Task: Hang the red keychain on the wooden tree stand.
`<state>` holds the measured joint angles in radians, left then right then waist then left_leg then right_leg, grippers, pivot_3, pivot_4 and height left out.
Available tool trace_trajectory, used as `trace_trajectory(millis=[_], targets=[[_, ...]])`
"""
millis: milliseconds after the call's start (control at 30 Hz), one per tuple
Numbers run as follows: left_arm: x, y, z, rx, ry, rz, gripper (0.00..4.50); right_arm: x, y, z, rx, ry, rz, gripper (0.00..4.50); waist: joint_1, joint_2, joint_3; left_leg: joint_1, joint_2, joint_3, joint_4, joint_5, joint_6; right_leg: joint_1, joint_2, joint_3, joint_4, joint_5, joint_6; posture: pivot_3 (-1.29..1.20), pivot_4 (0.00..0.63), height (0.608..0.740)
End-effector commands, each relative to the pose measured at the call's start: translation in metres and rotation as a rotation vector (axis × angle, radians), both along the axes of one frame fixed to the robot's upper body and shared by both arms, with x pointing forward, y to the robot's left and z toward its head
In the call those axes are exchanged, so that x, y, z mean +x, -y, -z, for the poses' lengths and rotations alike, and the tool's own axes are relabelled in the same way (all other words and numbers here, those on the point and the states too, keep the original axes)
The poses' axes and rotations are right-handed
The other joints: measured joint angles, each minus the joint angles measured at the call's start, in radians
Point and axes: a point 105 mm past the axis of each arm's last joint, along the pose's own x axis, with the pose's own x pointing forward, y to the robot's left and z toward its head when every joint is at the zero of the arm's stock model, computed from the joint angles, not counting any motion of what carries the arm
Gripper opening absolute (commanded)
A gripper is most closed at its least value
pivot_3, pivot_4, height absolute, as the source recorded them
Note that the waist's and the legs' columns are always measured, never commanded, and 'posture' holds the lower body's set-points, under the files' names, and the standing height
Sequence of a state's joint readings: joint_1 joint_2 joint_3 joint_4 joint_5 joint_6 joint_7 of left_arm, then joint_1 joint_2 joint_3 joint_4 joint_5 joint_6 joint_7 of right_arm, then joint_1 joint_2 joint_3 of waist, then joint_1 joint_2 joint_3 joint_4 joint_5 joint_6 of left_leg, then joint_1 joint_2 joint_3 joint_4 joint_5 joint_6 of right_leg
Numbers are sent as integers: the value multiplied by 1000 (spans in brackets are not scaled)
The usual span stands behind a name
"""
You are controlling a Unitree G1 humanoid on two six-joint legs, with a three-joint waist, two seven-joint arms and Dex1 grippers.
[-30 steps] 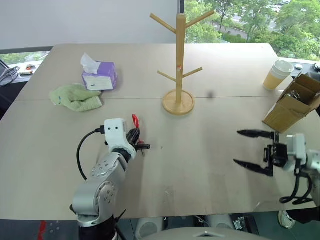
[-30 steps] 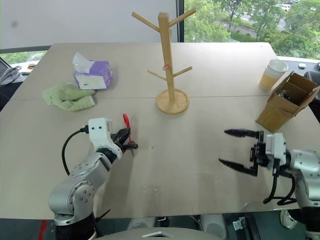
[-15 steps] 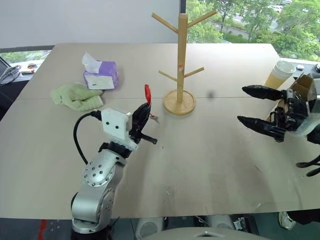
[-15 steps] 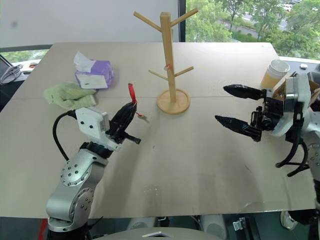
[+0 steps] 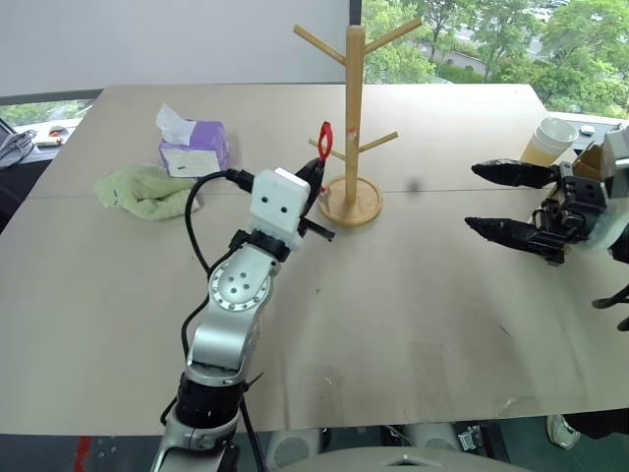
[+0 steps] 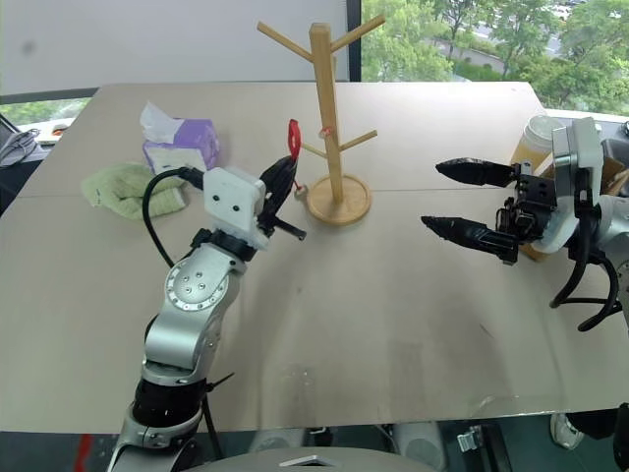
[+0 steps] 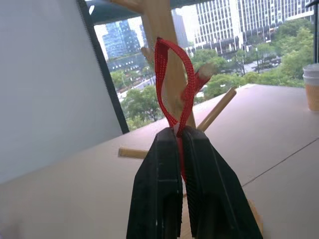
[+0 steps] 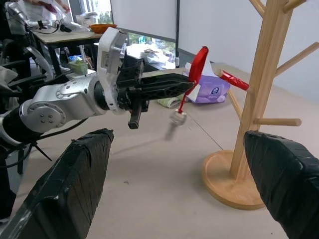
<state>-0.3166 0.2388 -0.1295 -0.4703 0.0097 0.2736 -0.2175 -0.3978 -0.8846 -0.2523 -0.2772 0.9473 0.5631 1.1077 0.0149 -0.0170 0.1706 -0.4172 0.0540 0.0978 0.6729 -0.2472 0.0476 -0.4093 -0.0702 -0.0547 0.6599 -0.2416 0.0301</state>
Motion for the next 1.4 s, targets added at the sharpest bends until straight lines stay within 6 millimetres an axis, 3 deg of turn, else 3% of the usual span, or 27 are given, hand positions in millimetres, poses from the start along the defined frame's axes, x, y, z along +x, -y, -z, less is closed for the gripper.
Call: trace_trajectory(millis=[33,300,1067,1400], targets=[[-1,6,-16,-3,72,14,55,-1,1,-9,-14,41,-2,4500,1,0,0,0,0,0,0,0,0,0,0,0,0,0,0,0,150,740],[2,14,-22,12,98,30,55,0,0,-7,-13,48,10,4500,1,0,0,0,0,0,0,0,0,0,0,0,0,0,0,0,150,740],[18,19,-2,101,7,-31,55,0,-1,-6,3,67,31,4500,0,0,0,0,0,0,0,0,0,0,0,0,0,0,0,0,150,740],[15,29,-7,100,33,9,55,-3,-1,-5,9,69,35,4500,0,0,0,0,0,0,0,0,0,0,0,0,0,0,0,0,150,740]])
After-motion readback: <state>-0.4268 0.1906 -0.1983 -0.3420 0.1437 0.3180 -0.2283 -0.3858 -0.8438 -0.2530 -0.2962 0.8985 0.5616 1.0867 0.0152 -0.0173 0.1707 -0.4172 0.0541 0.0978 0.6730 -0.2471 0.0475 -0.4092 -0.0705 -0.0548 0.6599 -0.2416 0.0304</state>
